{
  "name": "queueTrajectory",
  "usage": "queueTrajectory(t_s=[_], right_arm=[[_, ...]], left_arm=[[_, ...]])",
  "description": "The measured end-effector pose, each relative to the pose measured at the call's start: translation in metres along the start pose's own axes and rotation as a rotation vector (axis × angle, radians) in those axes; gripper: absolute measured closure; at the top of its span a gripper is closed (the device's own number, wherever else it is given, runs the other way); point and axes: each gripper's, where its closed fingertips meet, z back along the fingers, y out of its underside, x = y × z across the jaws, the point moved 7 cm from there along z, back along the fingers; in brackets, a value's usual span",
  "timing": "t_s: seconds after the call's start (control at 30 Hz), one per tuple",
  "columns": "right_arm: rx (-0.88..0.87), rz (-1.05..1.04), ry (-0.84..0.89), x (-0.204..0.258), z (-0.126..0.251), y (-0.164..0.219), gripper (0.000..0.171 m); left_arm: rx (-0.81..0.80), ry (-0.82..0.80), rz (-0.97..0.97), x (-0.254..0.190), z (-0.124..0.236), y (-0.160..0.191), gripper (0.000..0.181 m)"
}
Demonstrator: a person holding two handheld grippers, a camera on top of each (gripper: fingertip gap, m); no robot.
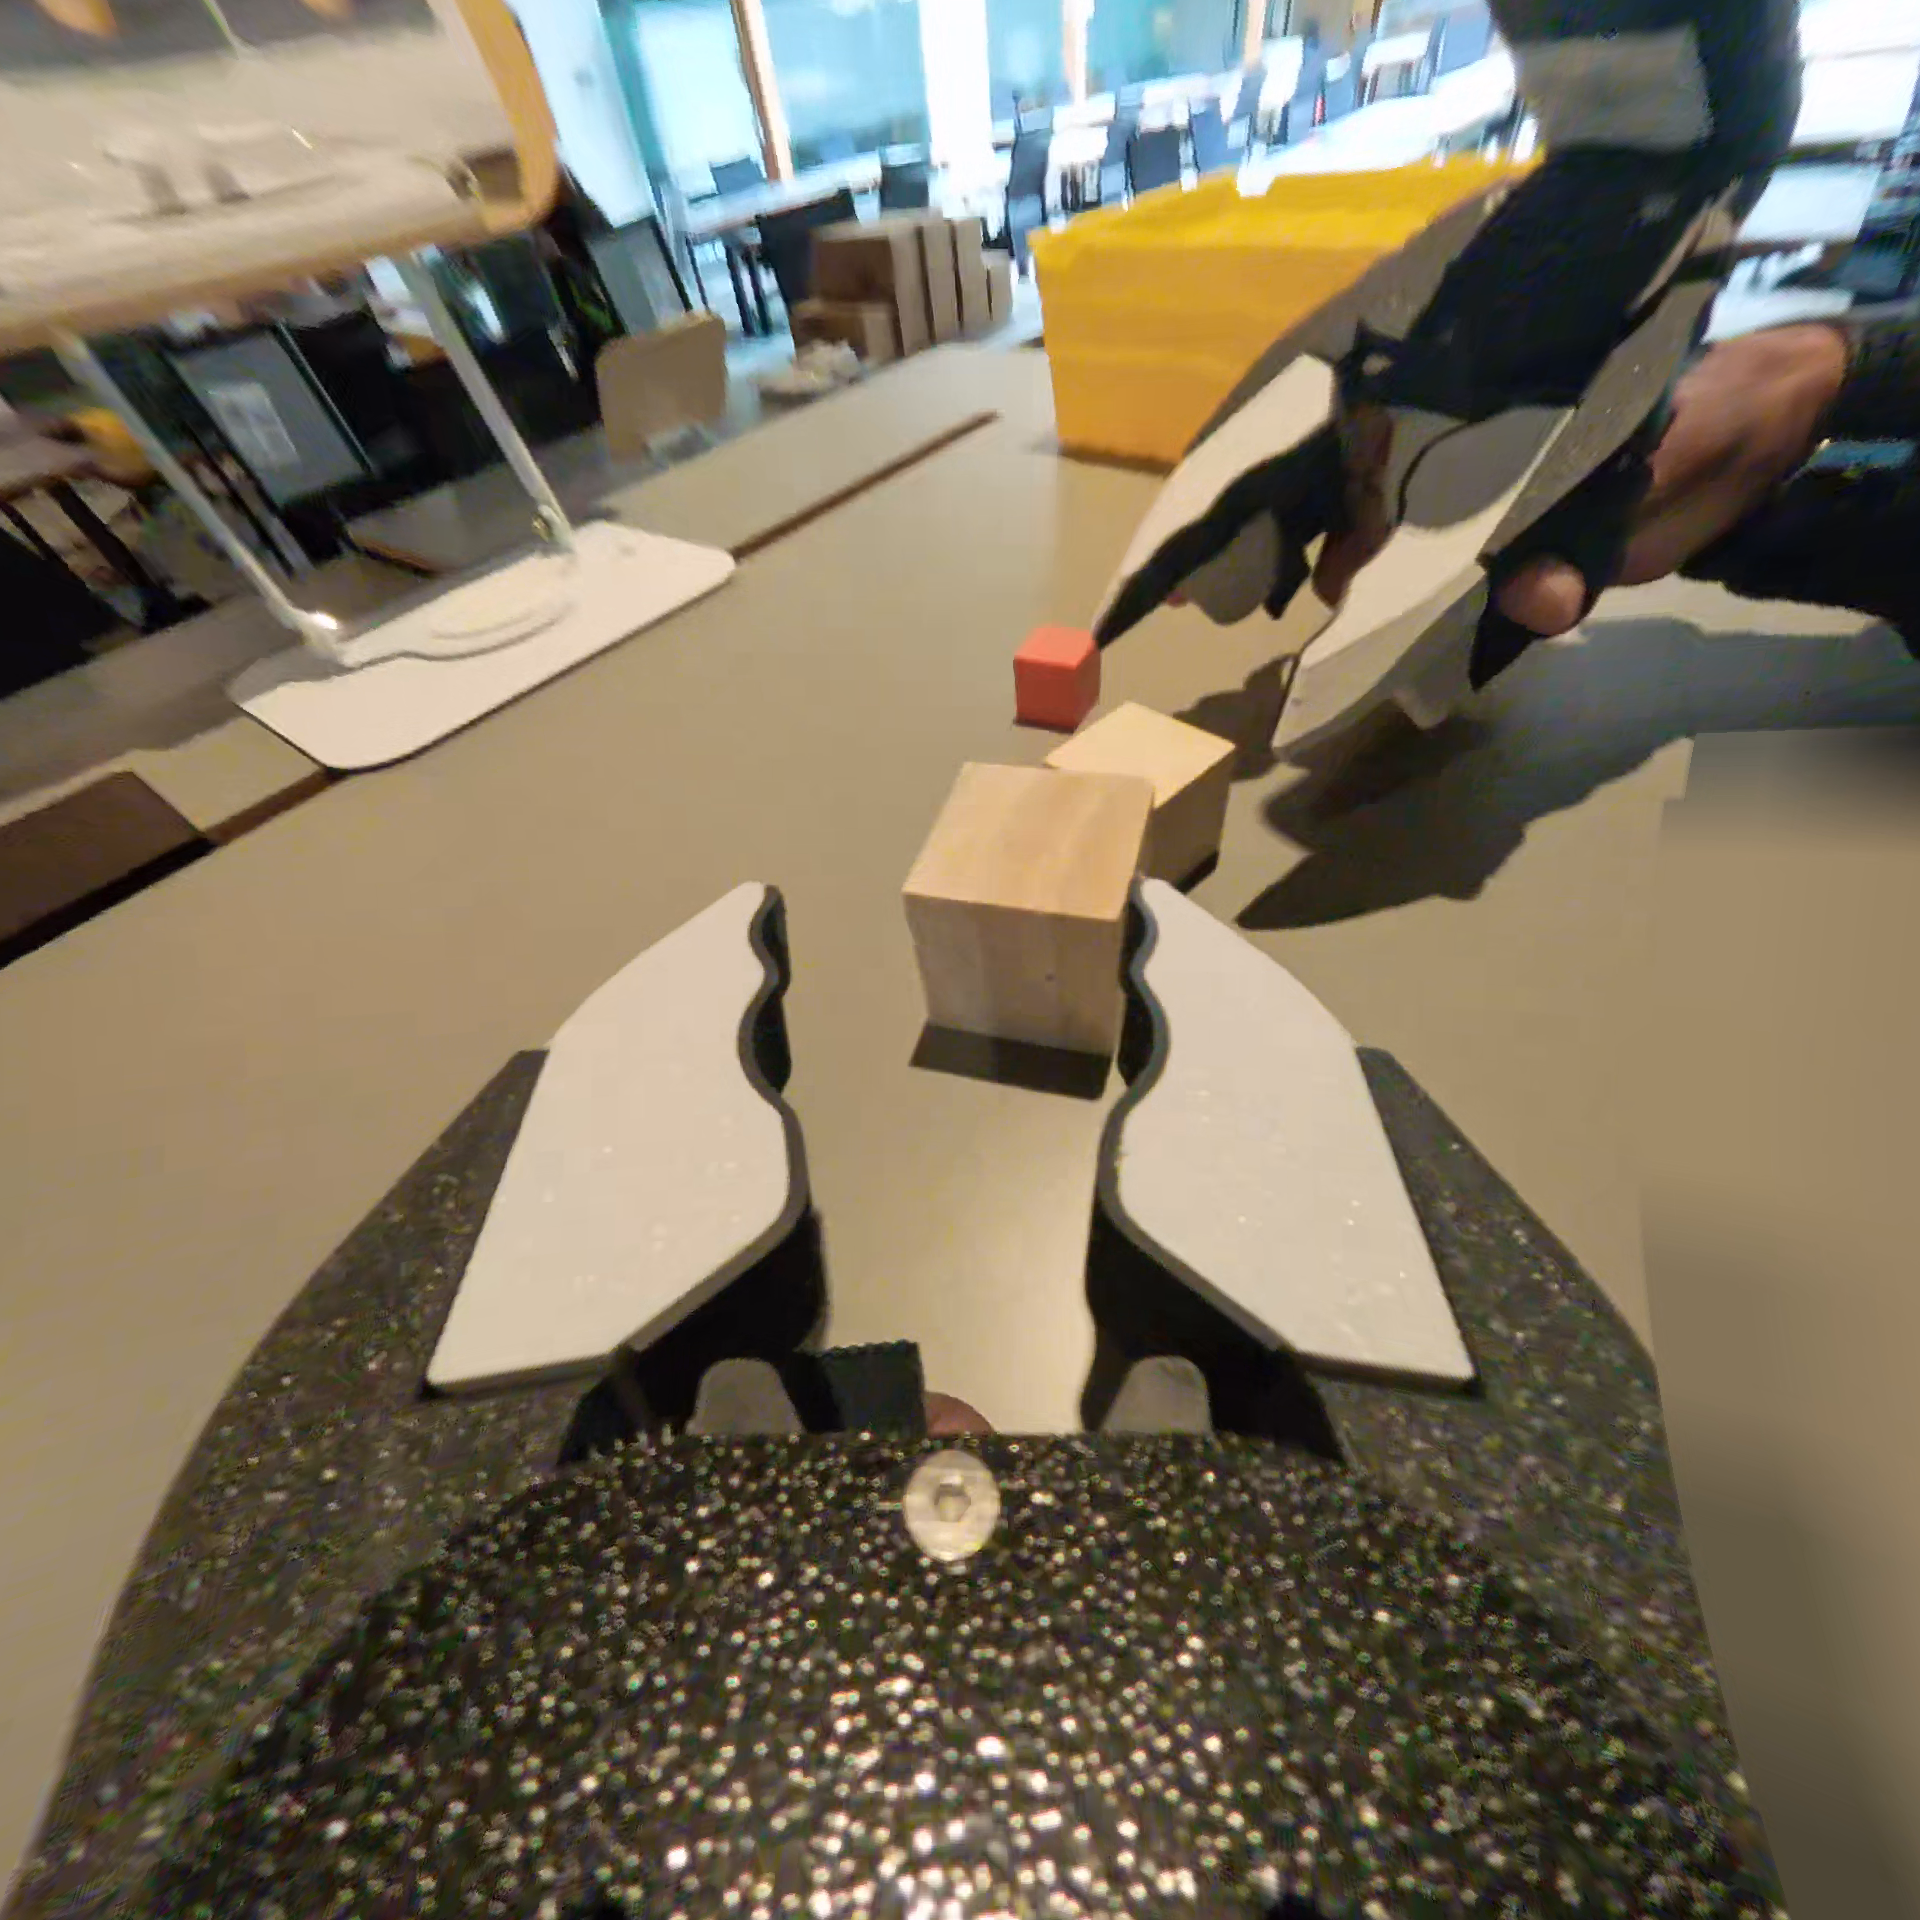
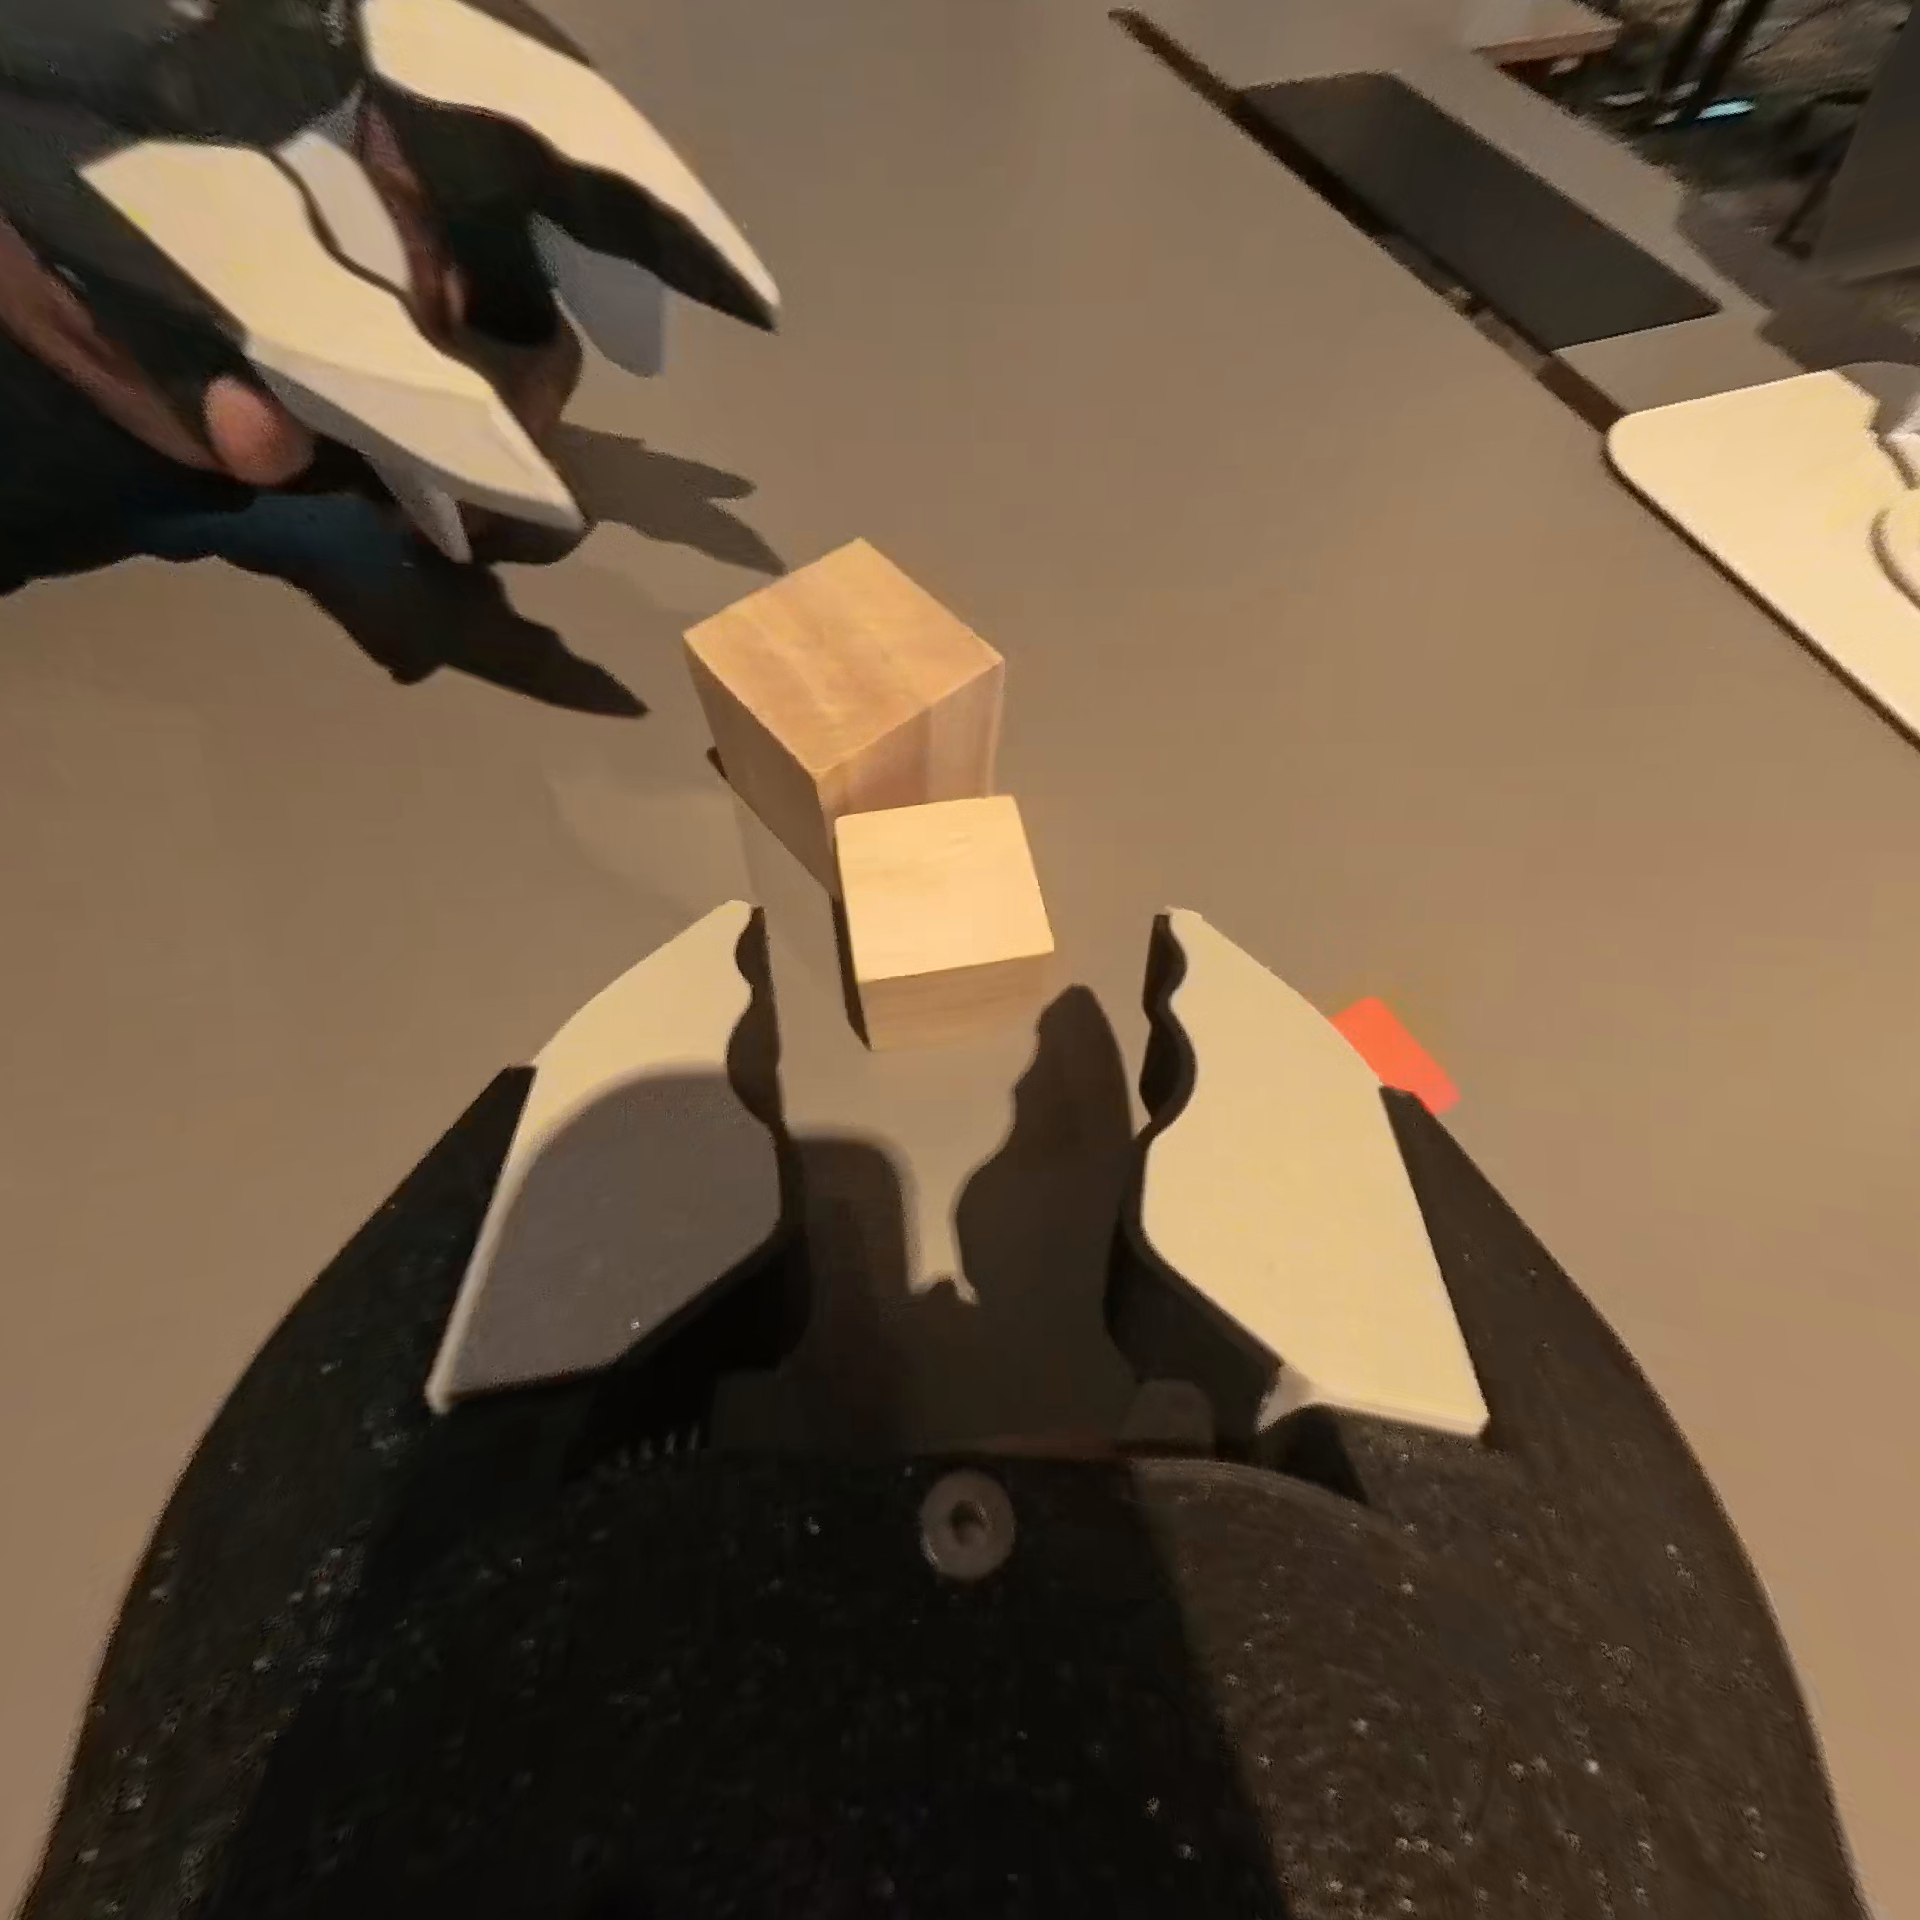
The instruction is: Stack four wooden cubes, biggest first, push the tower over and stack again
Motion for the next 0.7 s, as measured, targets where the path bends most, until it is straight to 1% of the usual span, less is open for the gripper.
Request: queueTrajectory(t_s=[0.1,0.23,0.27,0.33,0.43,0.57,0.7], right_arm=[[0.043,0.042,-0.047,-0.001,-0.012,0.002,0.101],[0.081,0.061,-0.062,0.002,-0.021,0.008,0.103],[0.084,0.066,-0.052,0.002,-0.022,0.008,0.103],[0.094,0.066,-0.044,0.002,-0.023,0.008,0.110],[0.104,0.071,-0.050,0.002,-0.025,0.009,0.115],[0.093,0.055,-0.073,0.002,-0.024,0.009,0.116],[0.054,-0.001,-0.104,-0.003,-0.021,0.008,0.124]], left_arm=[[0.077,0.033,0.000,-0.001,-0.022,0.000,0.116],[0.198,0.109,0.027,-0.002,-0.042,0.005,0.113],[0.228,0.128,0.023,-0.002,-0.046,0.006,0.114],[0.274,0.179,0.003,-0.004,-0.052,0.009,0.123],[0.273,0.239,-0.028,0.001,-0.058,0.009,0.123],[0.260,0.372,-0.096,0.009,-0.061,0.009,0.123],[0.262,0.469,-0.084,0.013,-0.063,0.009,0.122]])
